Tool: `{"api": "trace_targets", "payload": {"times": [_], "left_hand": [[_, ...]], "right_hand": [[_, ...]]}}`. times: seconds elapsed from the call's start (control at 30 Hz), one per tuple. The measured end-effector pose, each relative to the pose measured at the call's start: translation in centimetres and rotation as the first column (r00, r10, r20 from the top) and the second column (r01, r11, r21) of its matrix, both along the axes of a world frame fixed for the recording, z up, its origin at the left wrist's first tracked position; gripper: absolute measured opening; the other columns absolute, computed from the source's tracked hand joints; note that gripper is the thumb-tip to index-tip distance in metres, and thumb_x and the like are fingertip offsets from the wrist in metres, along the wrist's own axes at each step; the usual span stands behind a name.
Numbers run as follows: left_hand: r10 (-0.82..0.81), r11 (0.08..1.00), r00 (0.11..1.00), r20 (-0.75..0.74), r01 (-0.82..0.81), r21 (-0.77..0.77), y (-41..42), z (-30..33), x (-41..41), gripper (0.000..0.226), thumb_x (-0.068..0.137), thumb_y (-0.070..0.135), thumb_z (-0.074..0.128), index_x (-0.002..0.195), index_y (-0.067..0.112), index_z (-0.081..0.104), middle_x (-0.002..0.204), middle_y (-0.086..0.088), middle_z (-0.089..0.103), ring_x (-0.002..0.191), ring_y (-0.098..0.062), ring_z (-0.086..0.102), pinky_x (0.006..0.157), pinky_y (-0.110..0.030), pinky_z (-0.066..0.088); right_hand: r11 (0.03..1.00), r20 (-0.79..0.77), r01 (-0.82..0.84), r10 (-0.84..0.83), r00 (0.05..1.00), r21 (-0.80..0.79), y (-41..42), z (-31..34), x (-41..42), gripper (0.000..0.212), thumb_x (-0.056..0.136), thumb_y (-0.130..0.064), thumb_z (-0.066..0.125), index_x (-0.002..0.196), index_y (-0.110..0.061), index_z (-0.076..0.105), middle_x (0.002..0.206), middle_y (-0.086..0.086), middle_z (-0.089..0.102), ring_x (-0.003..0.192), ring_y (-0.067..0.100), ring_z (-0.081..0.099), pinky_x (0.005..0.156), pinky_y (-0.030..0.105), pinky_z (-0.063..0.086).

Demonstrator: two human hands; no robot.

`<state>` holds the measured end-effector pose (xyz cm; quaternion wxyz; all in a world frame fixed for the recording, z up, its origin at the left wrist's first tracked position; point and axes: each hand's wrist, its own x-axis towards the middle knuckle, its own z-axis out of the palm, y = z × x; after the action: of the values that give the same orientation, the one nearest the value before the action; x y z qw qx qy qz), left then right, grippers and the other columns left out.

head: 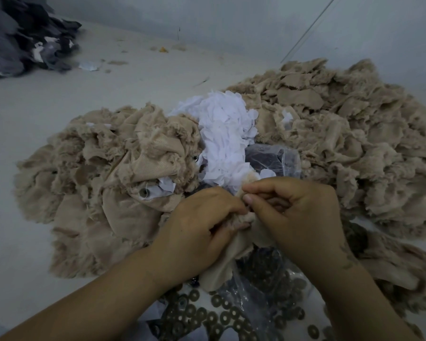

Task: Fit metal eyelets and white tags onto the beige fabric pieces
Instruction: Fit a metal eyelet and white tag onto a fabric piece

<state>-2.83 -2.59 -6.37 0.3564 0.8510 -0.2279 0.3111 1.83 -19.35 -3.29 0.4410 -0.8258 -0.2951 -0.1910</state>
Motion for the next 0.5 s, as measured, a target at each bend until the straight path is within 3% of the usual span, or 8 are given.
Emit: {"api": "trace_targets", "payload": {"times": [0.17,0.33,0.5], "left_hand": [[0.048,0.998,0.998,-0.036,-0.049,-0.028,0.05,0.18,-0.05,0.015,0.087,0.021,0.069,0.090,0.006,0.072,0.080,0.001,0.068,0.074,0.003,0.053,0.074,-0.003,0.038],[0.040,0.994,0.997,-0.061,-0.046,-0.103,0.13,0.43,-0.02,0.013,0.086,0.022,0.071,0.092,0.011,0.074,0.085,0.013,0.066,0.077,0.013,0.053,0.074,-0.002,0.038],[0.066,0.987,0.996,-0.060,-0.074,-0.140,-0.13,0.43,-0.09,0.014,0.088,0.026,0.067,0.091,0.013,0.073,0.083,0.007,0.070,0.075,0.000,0.062,0.069,-0.008,0.045]], "right_hand": [[0.998,-0.010,-0.059,0.059,0.998,0.007,-0.03,0.17,0.12,0.016,0.078,-0.010,0.077,0.090,-0.019,0.079,0.080,-0.021,0.069,0.077,-0.006,0.069,0.068,0.004,0.051],[0.996,-0.033,-0.085,0.086,0.996,0.016,-0.24,0.09,0.12,0.021,0.079,-0.002,0.079,0.092,-0.019,0.078,0.081,-0.020,0.069,0.080,-0.006,0.069,0.070,0.004,0.050],[0.992,-0.031,-0.124,0.124,0.992,-0.013,-0.57,0.59,0.15,0.019,0.080,-0.004,0.078,0.090,-0.019,0.079,0.082,-0.022,0.069,0.080,-0.006,0.069,0.070,0.004,0.050]]}}
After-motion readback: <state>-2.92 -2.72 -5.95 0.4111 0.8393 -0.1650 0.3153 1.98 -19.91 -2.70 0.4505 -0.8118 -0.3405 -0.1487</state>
